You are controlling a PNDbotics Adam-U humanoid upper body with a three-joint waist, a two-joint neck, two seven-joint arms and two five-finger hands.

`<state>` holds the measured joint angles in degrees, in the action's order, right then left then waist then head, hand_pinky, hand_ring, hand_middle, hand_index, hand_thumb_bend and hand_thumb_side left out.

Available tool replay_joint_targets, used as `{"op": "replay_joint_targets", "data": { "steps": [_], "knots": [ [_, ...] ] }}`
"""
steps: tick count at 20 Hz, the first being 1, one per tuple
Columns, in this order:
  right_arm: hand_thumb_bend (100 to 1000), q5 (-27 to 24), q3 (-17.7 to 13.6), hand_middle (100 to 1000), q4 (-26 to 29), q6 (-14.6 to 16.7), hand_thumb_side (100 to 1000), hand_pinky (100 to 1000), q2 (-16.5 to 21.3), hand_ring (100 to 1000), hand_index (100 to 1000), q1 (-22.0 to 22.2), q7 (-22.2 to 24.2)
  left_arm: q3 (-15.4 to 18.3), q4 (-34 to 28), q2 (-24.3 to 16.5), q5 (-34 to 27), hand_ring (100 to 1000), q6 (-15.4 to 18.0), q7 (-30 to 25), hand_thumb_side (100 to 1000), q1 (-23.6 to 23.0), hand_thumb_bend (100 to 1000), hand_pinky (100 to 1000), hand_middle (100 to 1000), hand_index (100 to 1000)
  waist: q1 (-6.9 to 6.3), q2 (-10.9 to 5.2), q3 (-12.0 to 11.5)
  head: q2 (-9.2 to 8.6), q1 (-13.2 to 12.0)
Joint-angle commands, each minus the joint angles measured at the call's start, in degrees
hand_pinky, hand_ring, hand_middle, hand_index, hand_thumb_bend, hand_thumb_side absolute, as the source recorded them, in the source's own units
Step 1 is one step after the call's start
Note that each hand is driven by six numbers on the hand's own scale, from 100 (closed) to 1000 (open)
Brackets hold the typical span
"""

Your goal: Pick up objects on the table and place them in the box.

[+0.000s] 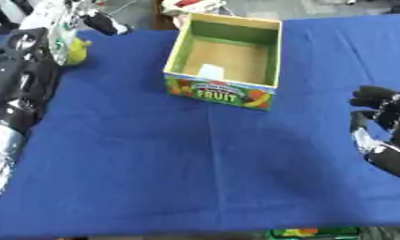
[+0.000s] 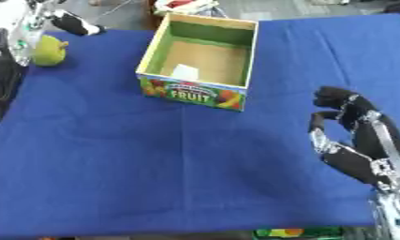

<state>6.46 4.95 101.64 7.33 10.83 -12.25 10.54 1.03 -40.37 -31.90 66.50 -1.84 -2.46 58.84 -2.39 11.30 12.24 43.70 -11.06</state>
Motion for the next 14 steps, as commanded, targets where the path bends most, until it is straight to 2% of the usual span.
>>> {"op": "replay_joint_targets", "data": {
  "steps": [1,6,10,14],
  "knots": [
    [100,-0.36,-0.28,756,0.56,0.11,106,735,0.88,794,824,-0.50,-0.08,2.64,4.69,-2.55,1.91,696,-3.74,2.81,332,1.22,617,730,743,843,0.07,-0.67,0.13,-0.82,0.06],
    [100,-0.50,-0.27,756,0.59,0.12,109,735,1.04,794,824,-0.70,-0.01,4.39,10.04,-2.98,1.88,698,-7.35,6.91,310,1.15,602,728,744,843,-0.04,0.00,0.76,-1.24,-0.03],
    [100,-0.60,-0.28,756,0.63,0.13,112,735,1.12,794,824,-0.87,0.01,4.72,11.35,-3.38,0.86,680,-9.42,9.22,267,0.92,560,713,734,841,-0.04,0.50,1.03,-1.39,-0.15],
    [100,-0.64,-0.36,756,0.62,0.13,113,735,1.19,794,824,-0.96,-0.05,5.13,12.19,-3.98,-0.24,670,-12.98,12.18,248,0.20,543,703,725,836,0.01,0.83,1.11,-1.56,-0.10]
  ]
}}
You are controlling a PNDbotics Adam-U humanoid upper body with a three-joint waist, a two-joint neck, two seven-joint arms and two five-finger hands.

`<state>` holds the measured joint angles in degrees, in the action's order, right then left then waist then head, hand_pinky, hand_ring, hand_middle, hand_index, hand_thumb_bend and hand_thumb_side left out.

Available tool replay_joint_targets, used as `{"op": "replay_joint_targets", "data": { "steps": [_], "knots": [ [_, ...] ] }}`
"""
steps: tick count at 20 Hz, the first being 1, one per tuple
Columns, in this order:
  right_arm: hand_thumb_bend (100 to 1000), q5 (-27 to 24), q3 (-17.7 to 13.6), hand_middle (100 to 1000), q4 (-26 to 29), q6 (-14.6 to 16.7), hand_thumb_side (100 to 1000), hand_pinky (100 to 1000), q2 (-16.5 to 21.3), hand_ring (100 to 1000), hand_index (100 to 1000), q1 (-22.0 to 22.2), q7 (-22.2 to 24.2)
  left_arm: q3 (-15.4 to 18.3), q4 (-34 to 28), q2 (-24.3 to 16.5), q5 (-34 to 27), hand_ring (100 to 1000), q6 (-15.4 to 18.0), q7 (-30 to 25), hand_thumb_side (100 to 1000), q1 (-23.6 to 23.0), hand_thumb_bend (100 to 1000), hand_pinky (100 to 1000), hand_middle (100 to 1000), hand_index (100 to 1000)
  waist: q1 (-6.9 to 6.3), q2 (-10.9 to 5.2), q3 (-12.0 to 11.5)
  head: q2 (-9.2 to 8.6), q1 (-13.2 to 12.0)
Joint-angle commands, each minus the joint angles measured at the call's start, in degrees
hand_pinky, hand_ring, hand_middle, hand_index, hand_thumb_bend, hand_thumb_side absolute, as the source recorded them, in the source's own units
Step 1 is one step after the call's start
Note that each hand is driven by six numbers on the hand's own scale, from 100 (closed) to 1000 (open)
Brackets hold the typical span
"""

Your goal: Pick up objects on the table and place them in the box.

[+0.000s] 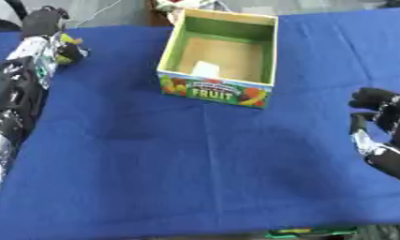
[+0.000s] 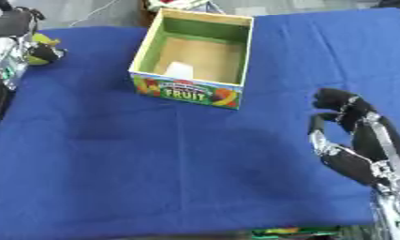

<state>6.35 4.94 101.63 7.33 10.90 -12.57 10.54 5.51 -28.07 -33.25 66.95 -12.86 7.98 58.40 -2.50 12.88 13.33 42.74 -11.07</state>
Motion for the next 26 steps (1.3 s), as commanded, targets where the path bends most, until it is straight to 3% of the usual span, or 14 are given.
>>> {"op": "replay_joint_targets", "data": {
  "steps": [1,6,8,9,12,16,21,26],
  "knots": [
    [100,-0.53,-0.39,756,0.62,0.13,114,735,1.14,794,824,-0.64,-0.08,0.65,0.15,-2.75,-0.95,665,-2.73,2.48,238,0.41,533,699,721,833,0.13,-0.69,0.01,-0.63,-0.04],
    [100,-0.53,-0.45,757,0.59,0.16,115,735,1.18,794,824,-0.74,-0.10,0.38,2.08,-3.14,-2.16,651,-4.40,3.88,186,-0.89,486,694,706,814,0.26,-0.43,-0.09,-0.62,0.12],
    [100,-0.53,-0.46,757,0.58,0.17,115,735,1.18,794,824,-0.78,-0.10,0.29,2.90,-3.26,-2.36,625,-4.83,3.85,100,-1.36,405,684,678,785,0.34,-0.38,-0.11,-0.67,0.11],
    [100,-0.52,-0.47,757,0.56,0.17,118,735,1.17,794,824,-0.79,-0.10,0.27,3.23,-3.31,-2.43,600,-5.04,3.84,100,-1.57,376,670,661,774,0.38,-0.37,-0.13,-0.70,0.12],
    [100,-0.49,-0.50,757,0.48,0.17,120,735,1.13,794,825,-0.84,-0.12,0.16,3.40,-3.42,-2.45,508,-5.50,4.36,100,-1.96,201,604,516,668,0.51,-0.34,-0.22,-0.73,0.13],
    [100,-0.43,-0.52,757,0.43,0.20,122,735,1.09,794,825,-0.88,-0.14,0.51,1.23,-3.68,-3.00,440,-5.34,6.75,100,-1.90,135,536,424,571,0.58,-0.45,-0.38,-0.81,0.13],
    [100,-0.35,-0.57,757,0.39,0.22,123,735,1.09,794,825,-0.89,-0.17,-0.67,-6.67,-4.24,-5.72,437,-0.76,6.76,100,-1.31,147,523,412,563,0.53,-0.61,-0.69,-0.88,0.16],
    [100,-0.30,-0.57,757,0.37,0.24,125,735,1.04,794,824,-0.91,-0.14,-4.10,-17.29,-4.13,-7.39,446,5.57,1.00,100,-0.62,172,534,423,572,0.42,-0.78,-0.63,-0.96,0.26]
  ]
}}
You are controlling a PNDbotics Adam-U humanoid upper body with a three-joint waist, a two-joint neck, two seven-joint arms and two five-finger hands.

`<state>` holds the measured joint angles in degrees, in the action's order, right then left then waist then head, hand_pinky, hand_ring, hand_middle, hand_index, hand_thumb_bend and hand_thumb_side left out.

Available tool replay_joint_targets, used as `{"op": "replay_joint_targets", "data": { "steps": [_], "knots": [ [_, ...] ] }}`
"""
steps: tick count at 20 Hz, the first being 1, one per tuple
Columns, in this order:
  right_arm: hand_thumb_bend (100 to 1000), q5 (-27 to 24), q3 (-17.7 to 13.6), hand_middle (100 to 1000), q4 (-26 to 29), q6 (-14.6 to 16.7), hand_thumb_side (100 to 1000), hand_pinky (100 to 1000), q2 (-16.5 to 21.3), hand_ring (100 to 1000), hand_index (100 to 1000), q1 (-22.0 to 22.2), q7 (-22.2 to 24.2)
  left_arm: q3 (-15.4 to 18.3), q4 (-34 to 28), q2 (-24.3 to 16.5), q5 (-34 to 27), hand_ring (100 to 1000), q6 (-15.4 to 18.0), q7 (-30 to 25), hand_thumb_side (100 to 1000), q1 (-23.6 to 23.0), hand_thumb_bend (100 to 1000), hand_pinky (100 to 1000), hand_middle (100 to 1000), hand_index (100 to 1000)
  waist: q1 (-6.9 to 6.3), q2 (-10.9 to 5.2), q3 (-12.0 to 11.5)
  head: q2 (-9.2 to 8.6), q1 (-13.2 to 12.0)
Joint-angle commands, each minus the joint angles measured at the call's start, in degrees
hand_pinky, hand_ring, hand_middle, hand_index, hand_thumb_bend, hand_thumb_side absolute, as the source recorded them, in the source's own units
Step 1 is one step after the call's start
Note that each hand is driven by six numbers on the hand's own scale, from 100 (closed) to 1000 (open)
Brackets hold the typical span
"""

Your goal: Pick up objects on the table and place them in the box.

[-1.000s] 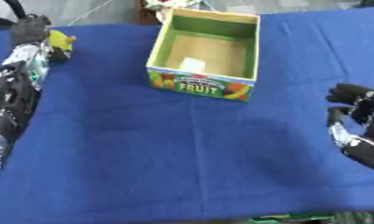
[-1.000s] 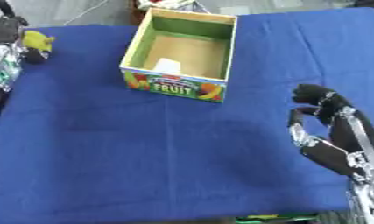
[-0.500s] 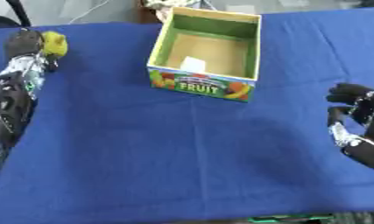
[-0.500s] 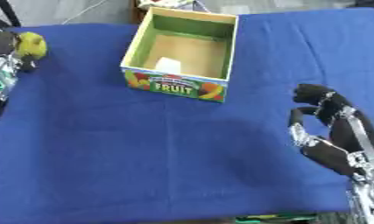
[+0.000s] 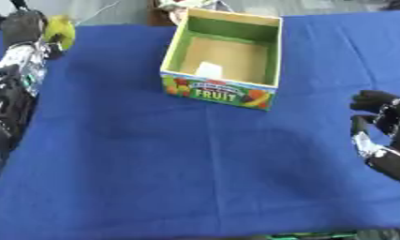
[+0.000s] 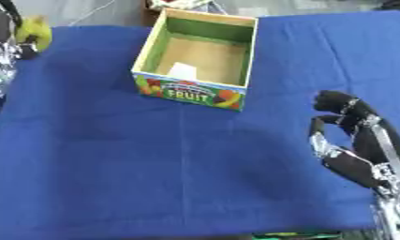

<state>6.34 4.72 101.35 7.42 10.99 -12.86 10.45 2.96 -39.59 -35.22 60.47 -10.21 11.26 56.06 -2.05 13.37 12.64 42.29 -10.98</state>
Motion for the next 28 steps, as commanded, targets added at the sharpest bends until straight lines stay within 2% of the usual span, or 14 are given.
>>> {"op": "replay_joint_targets", "data": {
  "steps": [1,8,13,20,23,25,26,27,28],
  "knots": [
    [100,-0.29,-0.35,757,0.64,0.14,126,735,0.91,794,824,-0.61,-0.05,-2.36,-7.83,-1.84,-1.37,447,4.11,-3.57,100,1.89,175,536,425,574,-0.07,-1.30,0.10,-0.52,0.19],
    [100,-0.38,-0.12,757,0.59,0.16,134,735,0.66,794,824,-0.66,0.22,-9.72,-18.33,2.49,-2.62,459,11.74,-11.08,100,3.93,193,565,440,590,-0.19,-1.60,0.93,-0.48,0.08],
    [100,-0.53,0.15,757,0.57,0.18,135,735,0.39,794,824,-0.85,0.50,-14.89,-20.88,6.51,-1.81,491,17.32,-15.44,100,4.38,200,603,477,618,-0.11,-1.72,1.65,-0.37,0.01],
    [100,-0.58,0.16,757,0.55,0.16,138,735,0.23,794,824,-0.88,0.57,-18.78,-20.35,9.37,-2.02,560,23.07,-20.46,100,3.32,226,649,559,684,-0.10,-1.74,2.01,-0.50,0.07],
    [100,-0.64,0.15,758,0.55,0.14,140,735,0.22,794,825,-0.91,0.53,-19.88,-20.86,9.11,-2.92,622,24.74,-21.92,103,2.48,365,685,648,755,-0.13,-1.72,1.84,-0.62,0.03],
    [100,-0.62,0.13,758,0.58,0.14,141,735,0.21,794,825,-0.91,0.56,-20.35,-22.02,8.60,-3.31,654,25.08,-22.12,214,2.03,498,704,689,795,-0.14,-1.70,1.66,-0.67,0.04],
    [100,-0.61,0.09,758,0.59,0.14,141,735,0.21,794,825,-0.91,0.54,-20.56,-22.69,8.30,-3.30,677,25.07,-22.02,300,1.84,596,719,719,816,-0.14,-1.68,1.55,-0.71,0.05],
    [100,-0.60,0.05,758,0.61,0.13,142,735,0.22,794,825,-0.93,0.50,-20.70,-23.44,7.95,-3.11,683,24.92,-21.77,320,1.64,615,723,727,821,-0.14,-1.66,1.46,-0.75,0.04],
    [100,-0.59,0.02,758,0.62,0.13,142,735,0.22,794,825,-0.94,0.47,-20.67,-24.45,7.51,-3.22,698,24.76,-21.38,388,1.33,707,730,745,833,-0.13,-1.64,1.34,-0.77,0.06]
  ]
}}
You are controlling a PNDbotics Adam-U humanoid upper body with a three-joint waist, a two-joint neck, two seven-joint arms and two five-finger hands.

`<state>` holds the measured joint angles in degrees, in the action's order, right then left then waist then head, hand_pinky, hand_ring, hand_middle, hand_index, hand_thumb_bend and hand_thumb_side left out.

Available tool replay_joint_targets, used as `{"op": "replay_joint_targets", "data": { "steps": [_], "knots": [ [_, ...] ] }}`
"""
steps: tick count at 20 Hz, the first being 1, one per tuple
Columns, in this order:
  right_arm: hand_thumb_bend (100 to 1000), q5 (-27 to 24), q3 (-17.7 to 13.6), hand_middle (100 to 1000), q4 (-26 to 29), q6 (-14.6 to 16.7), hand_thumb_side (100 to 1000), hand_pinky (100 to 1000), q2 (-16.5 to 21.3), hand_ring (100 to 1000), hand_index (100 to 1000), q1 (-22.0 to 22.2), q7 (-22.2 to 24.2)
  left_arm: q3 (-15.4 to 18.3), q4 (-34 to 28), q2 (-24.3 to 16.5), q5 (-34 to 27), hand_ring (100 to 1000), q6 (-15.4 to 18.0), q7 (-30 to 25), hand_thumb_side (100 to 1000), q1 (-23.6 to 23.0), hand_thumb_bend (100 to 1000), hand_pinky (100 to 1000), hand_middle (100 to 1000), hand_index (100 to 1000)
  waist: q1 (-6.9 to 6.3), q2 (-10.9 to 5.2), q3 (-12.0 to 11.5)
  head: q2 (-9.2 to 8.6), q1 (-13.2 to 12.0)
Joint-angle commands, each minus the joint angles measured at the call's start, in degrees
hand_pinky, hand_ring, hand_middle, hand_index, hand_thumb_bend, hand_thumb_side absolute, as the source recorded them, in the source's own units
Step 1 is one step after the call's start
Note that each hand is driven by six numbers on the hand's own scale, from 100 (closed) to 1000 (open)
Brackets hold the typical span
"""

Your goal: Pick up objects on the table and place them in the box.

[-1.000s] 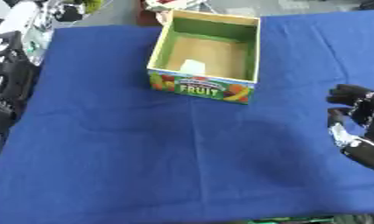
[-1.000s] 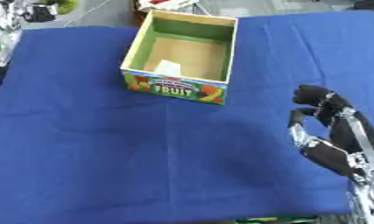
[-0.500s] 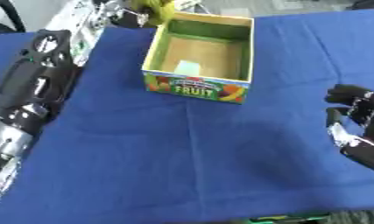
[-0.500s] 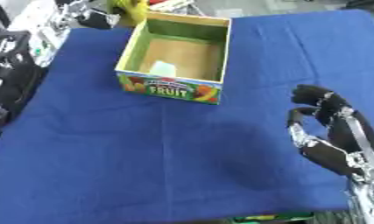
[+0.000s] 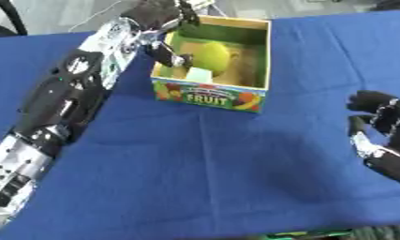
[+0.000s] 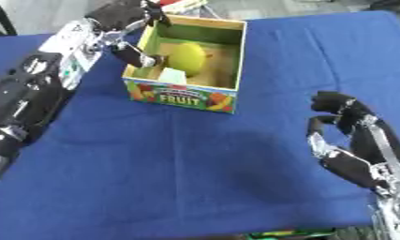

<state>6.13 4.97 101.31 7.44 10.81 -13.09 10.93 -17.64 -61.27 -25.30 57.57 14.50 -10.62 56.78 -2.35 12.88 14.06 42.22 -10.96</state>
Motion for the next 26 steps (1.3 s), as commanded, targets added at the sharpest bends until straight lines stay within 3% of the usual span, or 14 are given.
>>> {"op": "replay_joint_targets", "data": {
  "steps": [1,2,5,8,10,14,20,26],
  "knots": [
    [100,-0.38,-0.26,758,0.68,0.11,143,735,0.40,794,825,-0.71,-0.03,-0.01,-3.83,-2.86,-0.69,700,-0.17,0.78,397,0.24,712,729,747,834,0.17,-1.13,-0.16,-0.70,0.06],
    [100,-0.38,-0.31,758,0.67,0.10,144,735,0.42,794,825,-0.67,-0.06,0.52,-5.33,-3.37,-1.71,695,-0.62,1.22,431,-0.36,717,718,742,834,0.16,-1.12,-0.34,-0.67,0.10],
    [100,-0.37,-0.40,758,0.73,0.08,145,735,0.50,794,825,-0.65,-0.14,2.81,-13.94,-6.15,-8.90,683,-3.36,2.58,418,-3.37,679,700,729,827,0.07,-0.99,-0.95,-0.63,0.30],
    [100,-0.35,-0.61,758,0.79,0.04,148,735,0.56,794,825,-0.63,-0.31,5.71,-25.94,-9.69,-19.90,667,-5.94,4.05,359,-8.05,552,680,701,810,0.11,-0.82,-2.17,-0.64,0.61],
    [100,-0.33,-0.78,758,0.84,-0.01,151,734,0.58,794,825,-0.64,-0.52,8.11,-33.53,-11.89,-27.99,655,-7.34,5.13,351,-11.97,548,666,683,802,0.14,-0.68,-2.99,-0.68,0.78],
    [100,-0.29,-1.06,757,0.92,-0.14,155,734,0.54,793,826,-0.67,-0.93,12.96,-44.13,-13.69,-37.51,625,-10.17,9.77,319,-20.22,525,632,647,787,0.21,-0.52,-3.81,-0.75,1.15],
    [100,-0.26,-1.43,758,1.05,-0.24,166,734,0.54,793,826,-0.71,-1.48,17.36,-50.93,-9.29,-43.89,593,-11.04,17.41,300,-31.28,476,592,607,768,0.50,-0.20,-5.06,-0.75,1.35],
    [100,-0.30,-1.60,758,1.19,-0.37,192,735,0.37,793,828,-0.77,-1.91,19.17,-51.18,-2.19,-45.45,582,-10.80,20.00,321,-39.99,425,571,593,767,0.62,-0.05,-5.57,-0.67,0.97]
  ]
}}
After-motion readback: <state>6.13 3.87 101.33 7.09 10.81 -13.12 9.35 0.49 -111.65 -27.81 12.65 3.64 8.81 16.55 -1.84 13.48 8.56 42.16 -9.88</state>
